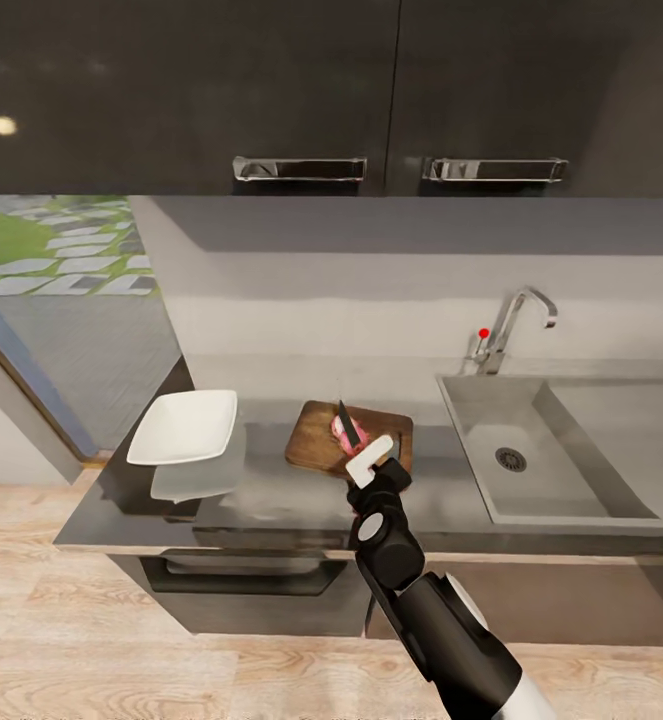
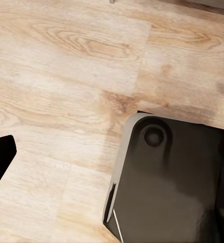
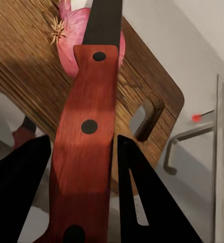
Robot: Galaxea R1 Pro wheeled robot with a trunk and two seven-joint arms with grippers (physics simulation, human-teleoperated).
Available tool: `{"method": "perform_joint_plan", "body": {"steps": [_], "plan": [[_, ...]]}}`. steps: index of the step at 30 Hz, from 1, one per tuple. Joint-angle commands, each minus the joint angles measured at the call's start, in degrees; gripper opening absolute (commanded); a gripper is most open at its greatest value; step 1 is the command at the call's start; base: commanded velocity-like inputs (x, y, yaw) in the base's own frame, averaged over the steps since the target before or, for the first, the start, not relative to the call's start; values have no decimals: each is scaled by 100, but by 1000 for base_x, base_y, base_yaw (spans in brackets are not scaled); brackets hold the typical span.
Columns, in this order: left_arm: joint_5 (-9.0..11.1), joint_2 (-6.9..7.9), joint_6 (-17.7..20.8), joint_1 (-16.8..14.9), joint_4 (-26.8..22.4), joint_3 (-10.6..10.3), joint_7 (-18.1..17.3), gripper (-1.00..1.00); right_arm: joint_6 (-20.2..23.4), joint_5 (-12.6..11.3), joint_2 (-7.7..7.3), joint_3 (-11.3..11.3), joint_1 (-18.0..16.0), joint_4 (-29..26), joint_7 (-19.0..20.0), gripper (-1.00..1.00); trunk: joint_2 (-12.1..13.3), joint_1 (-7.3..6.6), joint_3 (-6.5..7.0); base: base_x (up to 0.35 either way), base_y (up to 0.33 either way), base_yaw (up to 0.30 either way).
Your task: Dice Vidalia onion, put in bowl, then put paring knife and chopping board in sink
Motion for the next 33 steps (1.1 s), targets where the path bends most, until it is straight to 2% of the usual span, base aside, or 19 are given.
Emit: {"method": "perform_joint_plan", "body": {"steps": [1,19,33], "plan": [[22,2,-5,3,-10,-12,8,100,30,-37,0,13,-7,1,-49,-100,-10,3,-18,0,0,0],[19,2,-7,3,-10,-12,8,100,21,-37,12,13,-8,8,-53,-100,-10,3,-37,0,0,0],[17,2,-9,3,-10,-12,8,100,21,-58,11,13,-7,8,-50,-100,-10,3,-125,0,0,0]]}}
